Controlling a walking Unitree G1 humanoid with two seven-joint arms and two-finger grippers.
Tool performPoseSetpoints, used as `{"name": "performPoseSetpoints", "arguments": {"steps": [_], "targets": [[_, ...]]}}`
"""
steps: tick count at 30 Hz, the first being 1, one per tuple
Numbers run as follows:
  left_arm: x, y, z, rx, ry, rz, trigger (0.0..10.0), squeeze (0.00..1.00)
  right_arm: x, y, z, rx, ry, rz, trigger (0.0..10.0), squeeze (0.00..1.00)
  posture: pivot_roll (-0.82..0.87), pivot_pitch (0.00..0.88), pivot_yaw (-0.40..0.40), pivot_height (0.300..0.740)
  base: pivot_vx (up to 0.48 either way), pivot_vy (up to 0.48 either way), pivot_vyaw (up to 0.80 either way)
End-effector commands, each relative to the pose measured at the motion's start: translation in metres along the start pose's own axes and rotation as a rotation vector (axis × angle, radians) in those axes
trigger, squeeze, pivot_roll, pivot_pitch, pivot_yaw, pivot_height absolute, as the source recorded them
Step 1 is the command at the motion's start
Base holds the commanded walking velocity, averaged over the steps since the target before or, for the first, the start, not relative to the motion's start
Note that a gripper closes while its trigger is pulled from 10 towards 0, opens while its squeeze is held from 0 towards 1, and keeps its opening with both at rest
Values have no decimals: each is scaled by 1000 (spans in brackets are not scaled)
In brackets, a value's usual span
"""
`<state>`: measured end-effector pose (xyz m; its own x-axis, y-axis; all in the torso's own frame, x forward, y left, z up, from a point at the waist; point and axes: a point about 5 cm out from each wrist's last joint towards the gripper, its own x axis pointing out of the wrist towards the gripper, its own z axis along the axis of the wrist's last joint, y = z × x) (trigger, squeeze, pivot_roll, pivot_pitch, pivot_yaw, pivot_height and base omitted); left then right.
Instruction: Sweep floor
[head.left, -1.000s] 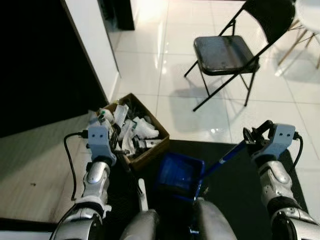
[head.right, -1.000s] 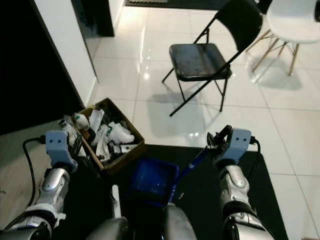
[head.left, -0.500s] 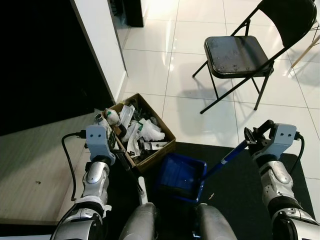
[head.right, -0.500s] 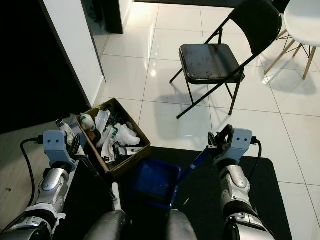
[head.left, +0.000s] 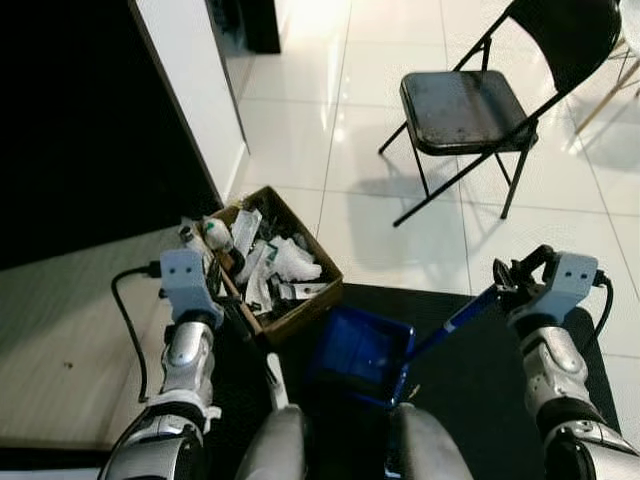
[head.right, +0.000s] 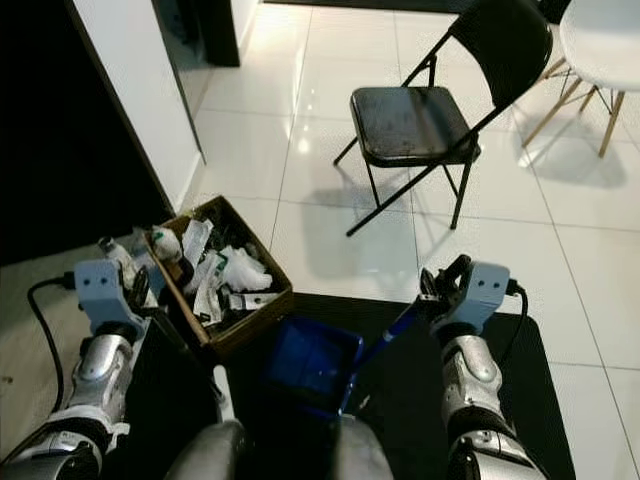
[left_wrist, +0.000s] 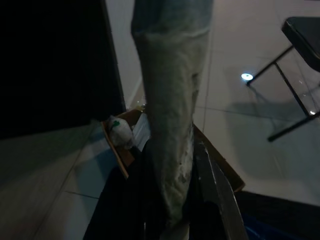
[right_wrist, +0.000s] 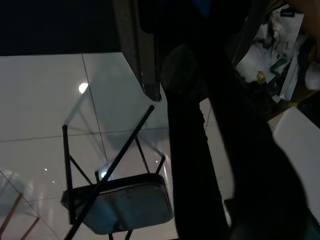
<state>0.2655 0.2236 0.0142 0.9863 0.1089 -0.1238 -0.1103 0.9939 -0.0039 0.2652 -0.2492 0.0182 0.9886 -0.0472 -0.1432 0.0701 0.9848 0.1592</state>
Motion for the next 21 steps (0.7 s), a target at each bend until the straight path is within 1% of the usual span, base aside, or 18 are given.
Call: {"name": "performPoseSetpoints", "arguments": {"steps": [1,3,5,7,21], "targets": [[0,1,0,-13,7,10,10000,0,1,-8,10,25,-62,-33,10000,0,-18,35,17,740,0,0,0],[0,1,-1,-18,9,13,10000,0,2,-7,11,15,-58,-22,10000,0,-18,35,17,740,0,0,0],[0,1,-1,-18,12,13,10000,0,4,-3,12,-33,-48,4,10000,0,-17,29,14,740,0,0,0],[0,1,-1,-17,13,13,10000,0,4,-2,12,-46,-47,13,10000,0,-17,29,14,740,0,0,0],[-1,-1,-3,-19,15,18,10000,0,7,3,12,-71,-33,48,10000,0,-13,13,7,740,0,0,689]]}}
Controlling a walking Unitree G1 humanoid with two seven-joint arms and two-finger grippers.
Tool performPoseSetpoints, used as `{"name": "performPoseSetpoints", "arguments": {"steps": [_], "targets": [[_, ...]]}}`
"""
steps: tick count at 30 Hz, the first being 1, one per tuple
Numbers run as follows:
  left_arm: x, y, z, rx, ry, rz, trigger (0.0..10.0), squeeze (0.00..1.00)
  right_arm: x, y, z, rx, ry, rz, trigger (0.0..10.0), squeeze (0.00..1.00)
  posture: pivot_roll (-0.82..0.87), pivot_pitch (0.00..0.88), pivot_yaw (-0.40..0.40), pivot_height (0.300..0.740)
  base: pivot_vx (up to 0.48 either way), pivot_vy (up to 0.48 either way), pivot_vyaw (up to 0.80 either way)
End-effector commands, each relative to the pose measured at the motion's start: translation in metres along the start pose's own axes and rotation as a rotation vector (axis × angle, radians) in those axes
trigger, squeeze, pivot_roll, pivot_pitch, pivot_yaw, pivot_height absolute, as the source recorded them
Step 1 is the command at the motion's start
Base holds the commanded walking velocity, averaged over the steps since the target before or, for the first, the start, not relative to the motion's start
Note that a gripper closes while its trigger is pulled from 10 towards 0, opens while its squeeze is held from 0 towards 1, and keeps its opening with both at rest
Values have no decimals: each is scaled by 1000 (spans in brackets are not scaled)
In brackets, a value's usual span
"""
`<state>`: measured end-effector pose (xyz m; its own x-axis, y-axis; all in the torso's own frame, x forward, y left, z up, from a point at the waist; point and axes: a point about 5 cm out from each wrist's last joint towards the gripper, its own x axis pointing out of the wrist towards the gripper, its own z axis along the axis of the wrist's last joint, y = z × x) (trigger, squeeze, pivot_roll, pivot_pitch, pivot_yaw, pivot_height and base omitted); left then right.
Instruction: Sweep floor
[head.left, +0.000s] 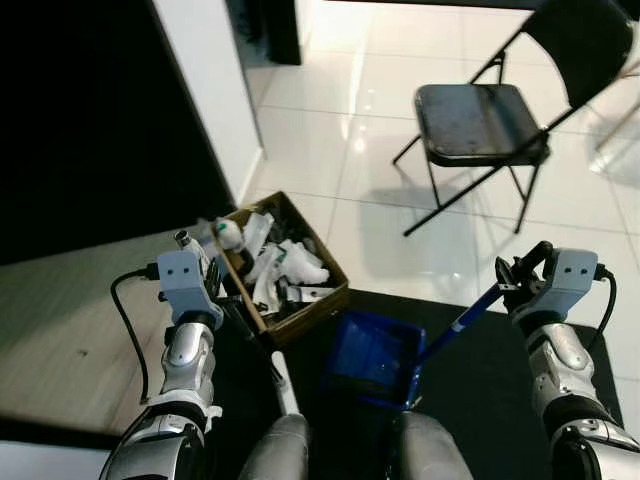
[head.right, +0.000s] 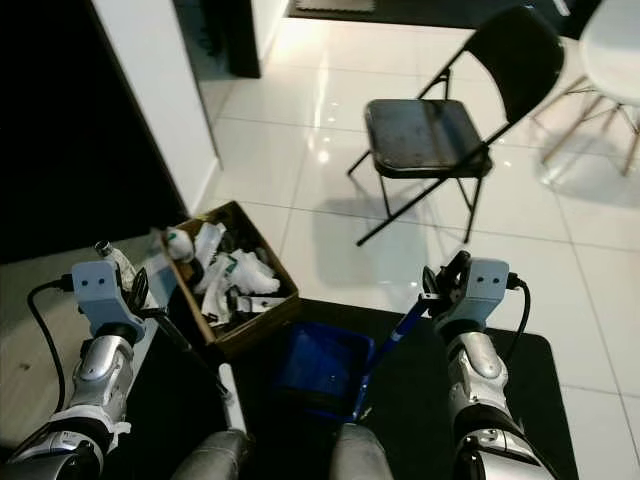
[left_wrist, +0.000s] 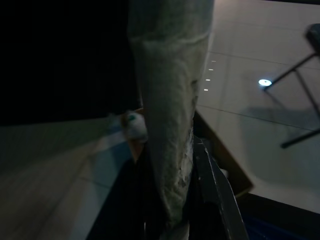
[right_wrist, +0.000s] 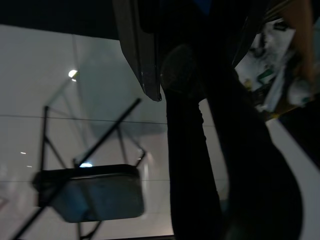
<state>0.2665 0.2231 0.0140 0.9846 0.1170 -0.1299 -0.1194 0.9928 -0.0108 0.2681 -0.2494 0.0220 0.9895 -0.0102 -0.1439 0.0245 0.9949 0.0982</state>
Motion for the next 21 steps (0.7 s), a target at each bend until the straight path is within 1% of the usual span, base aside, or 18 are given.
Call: {"name": "performPoseSetpoints", "arguments": {"steps": [1,7,21], "targets": [[-3,0,-3,-12,9,8,10000,0,5,2,8,-5,-39,11,10000,0,-13,13,7,740,0,0,694],[-4,-5,-7,6,36,-29,10000,0,5,4,8,-7,-42,22,10000,0,-15,6,8,740,0,0,671],[-3,-8,-7,13,38,-44,10000,0,5,5,8,-15,-40,32,10000,0,-16,0,8,740,0,0,662]]}}
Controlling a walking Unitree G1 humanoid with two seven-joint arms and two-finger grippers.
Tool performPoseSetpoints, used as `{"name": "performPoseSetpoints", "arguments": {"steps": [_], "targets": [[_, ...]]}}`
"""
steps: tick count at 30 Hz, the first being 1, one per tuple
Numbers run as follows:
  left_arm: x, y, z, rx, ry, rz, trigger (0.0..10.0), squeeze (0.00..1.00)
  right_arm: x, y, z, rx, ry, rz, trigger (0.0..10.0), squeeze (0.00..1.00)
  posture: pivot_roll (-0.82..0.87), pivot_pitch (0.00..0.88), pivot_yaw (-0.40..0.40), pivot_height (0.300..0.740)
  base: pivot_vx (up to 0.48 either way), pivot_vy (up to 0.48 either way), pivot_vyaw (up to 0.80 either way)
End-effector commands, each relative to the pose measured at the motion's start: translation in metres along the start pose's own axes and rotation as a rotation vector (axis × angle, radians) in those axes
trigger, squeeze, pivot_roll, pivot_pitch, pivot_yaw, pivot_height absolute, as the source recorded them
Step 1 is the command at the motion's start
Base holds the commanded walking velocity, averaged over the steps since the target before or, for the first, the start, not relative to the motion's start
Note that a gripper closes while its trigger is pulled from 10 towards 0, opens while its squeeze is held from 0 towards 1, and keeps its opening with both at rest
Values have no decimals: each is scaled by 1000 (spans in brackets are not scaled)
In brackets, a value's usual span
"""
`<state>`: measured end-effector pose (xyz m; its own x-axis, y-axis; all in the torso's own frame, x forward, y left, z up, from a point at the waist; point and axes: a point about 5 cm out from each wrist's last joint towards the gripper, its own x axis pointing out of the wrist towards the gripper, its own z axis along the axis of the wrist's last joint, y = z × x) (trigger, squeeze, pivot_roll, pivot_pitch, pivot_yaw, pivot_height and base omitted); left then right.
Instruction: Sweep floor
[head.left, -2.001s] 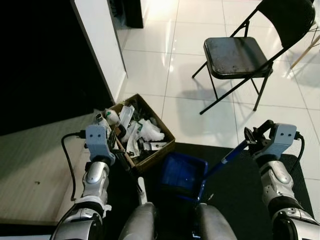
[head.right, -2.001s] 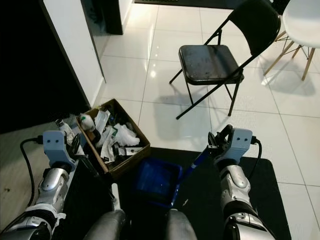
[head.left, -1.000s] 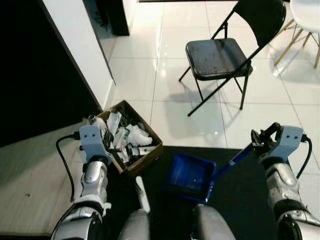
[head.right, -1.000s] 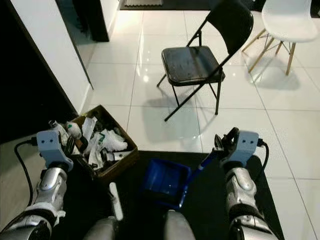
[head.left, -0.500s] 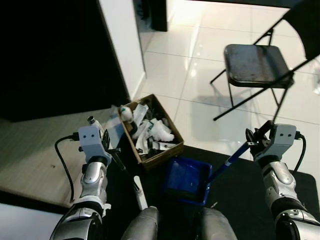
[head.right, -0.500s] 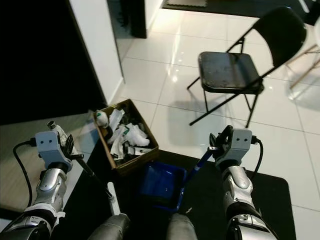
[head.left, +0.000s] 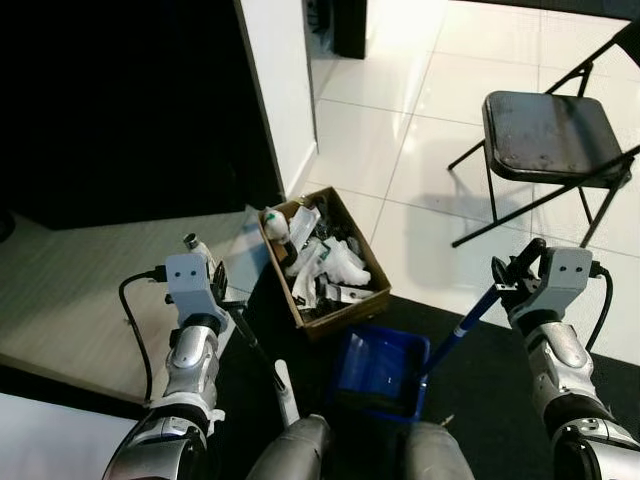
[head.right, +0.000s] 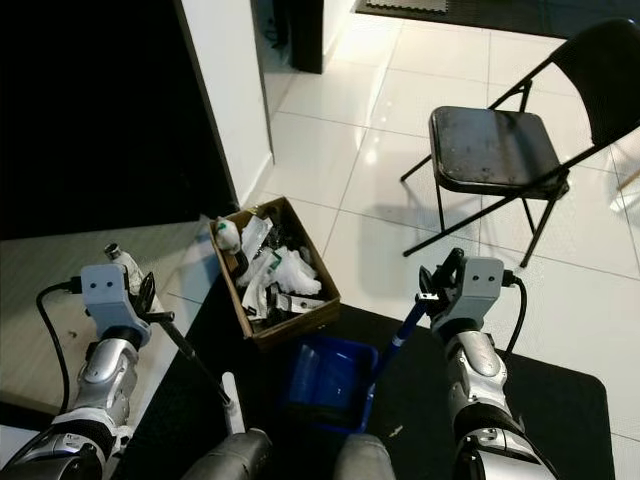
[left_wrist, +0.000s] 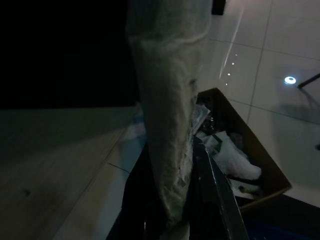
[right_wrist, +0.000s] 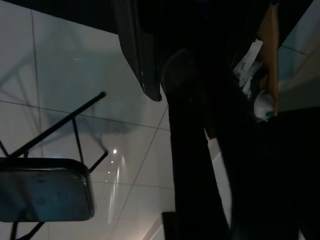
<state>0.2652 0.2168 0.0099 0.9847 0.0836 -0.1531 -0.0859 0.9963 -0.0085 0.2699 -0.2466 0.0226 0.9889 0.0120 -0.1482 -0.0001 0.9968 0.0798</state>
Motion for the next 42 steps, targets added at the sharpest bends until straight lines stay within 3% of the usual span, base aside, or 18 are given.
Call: {"name": "performPoseSetpoints", "arguments": {"steps": [1,12,15,25,42], "targets": [[-1,-3,-3,8,15,-15,10000,0,3,2,7,7,-47,9,10000,0,-15,0,8,740,0,0,663],[-2,-5,-3,12,10,-38,10000,0,4,2,7,9,-47,8,10000,0,-15,1,9,740,0,0,662],[-2,-8,-3,21,12,-52,10000,0,2,0,8,61,-68,-18,10000,0,-15,3,9,740,0,0,0],[-1,-11,-3,33,10,-66,10000,0,-2,-3,6,65,-77,-39,10000,0,-21,3,13,740,0,0,0],[1,-10,-1,22,5,-52,10000,0,-1,-3,7,79,-87,-36,10000,0,-20,2,8,740,0,-335,0]]}}
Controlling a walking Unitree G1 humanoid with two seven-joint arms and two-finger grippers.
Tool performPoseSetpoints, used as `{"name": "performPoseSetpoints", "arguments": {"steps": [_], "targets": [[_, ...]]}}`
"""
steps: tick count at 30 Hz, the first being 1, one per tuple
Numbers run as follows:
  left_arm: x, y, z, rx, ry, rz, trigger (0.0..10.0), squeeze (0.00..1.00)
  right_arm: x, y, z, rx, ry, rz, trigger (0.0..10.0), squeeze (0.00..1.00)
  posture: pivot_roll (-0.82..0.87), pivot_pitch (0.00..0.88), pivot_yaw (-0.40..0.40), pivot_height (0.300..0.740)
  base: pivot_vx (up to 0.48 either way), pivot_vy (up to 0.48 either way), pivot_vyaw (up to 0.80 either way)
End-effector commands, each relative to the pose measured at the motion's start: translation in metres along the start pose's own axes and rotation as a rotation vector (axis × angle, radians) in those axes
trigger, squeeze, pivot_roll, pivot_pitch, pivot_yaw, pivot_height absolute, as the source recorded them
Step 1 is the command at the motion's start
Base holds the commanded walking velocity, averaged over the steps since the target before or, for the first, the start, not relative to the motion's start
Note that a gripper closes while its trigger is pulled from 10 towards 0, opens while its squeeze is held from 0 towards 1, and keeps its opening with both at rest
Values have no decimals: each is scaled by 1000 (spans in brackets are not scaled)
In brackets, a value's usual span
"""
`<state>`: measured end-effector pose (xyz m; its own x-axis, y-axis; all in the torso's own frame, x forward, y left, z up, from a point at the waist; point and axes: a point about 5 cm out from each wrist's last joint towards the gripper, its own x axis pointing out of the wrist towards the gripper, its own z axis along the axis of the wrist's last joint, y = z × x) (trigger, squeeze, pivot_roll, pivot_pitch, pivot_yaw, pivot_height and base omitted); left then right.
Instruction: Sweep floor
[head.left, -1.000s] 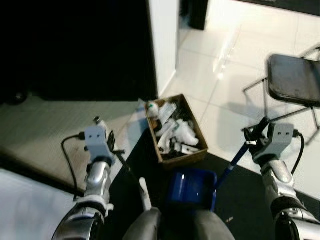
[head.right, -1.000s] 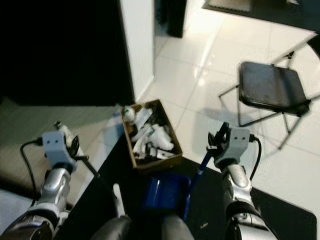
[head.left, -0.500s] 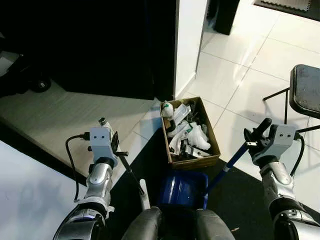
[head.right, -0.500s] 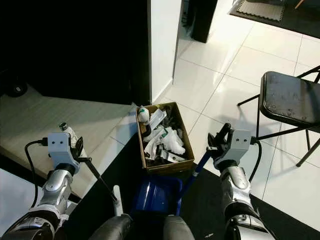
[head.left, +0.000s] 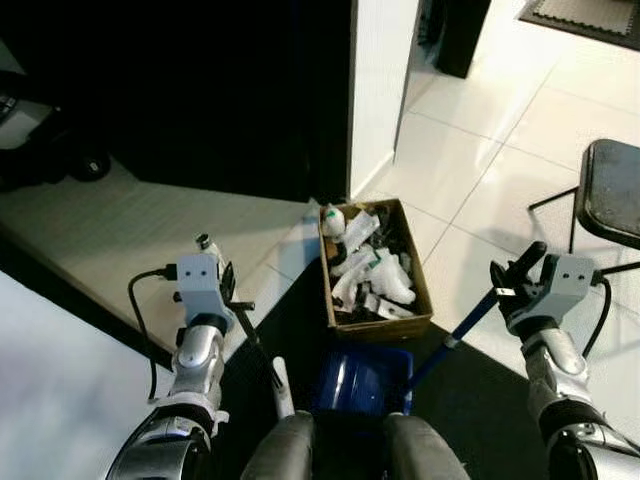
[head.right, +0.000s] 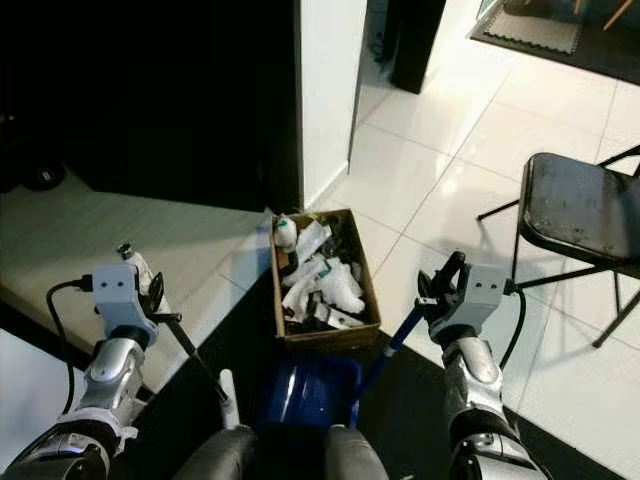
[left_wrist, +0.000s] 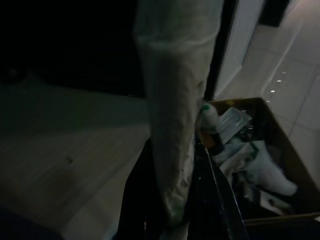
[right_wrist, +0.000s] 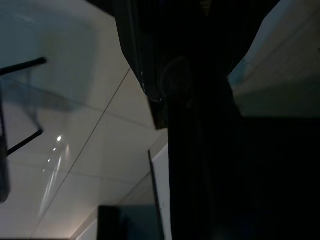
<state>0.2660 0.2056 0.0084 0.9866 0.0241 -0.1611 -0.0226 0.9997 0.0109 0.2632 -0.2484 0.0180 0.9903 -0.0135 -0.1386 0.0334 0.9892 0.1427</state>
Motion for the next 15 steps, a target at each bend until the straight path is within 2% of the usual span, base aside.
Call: {"name": "performPoseSetpoints", "arguments": {"steps": [1,4,15], "targets": [[1,1,1,-10,-3,10,10000,0,5,1,13,12,-74,-9,10000,0,-20,3,8,740,0,-334,0],[1,1,1,-11,-3,12,10000,0,5,0,13,13,-74,-8,10000,0,-21,4,8,740,0,-271,0],[1,5,0,-42,1,51,10000,0,4,0,12,13,-74,-9,10000,0,-23,7,8,740,0,0,0]]}}
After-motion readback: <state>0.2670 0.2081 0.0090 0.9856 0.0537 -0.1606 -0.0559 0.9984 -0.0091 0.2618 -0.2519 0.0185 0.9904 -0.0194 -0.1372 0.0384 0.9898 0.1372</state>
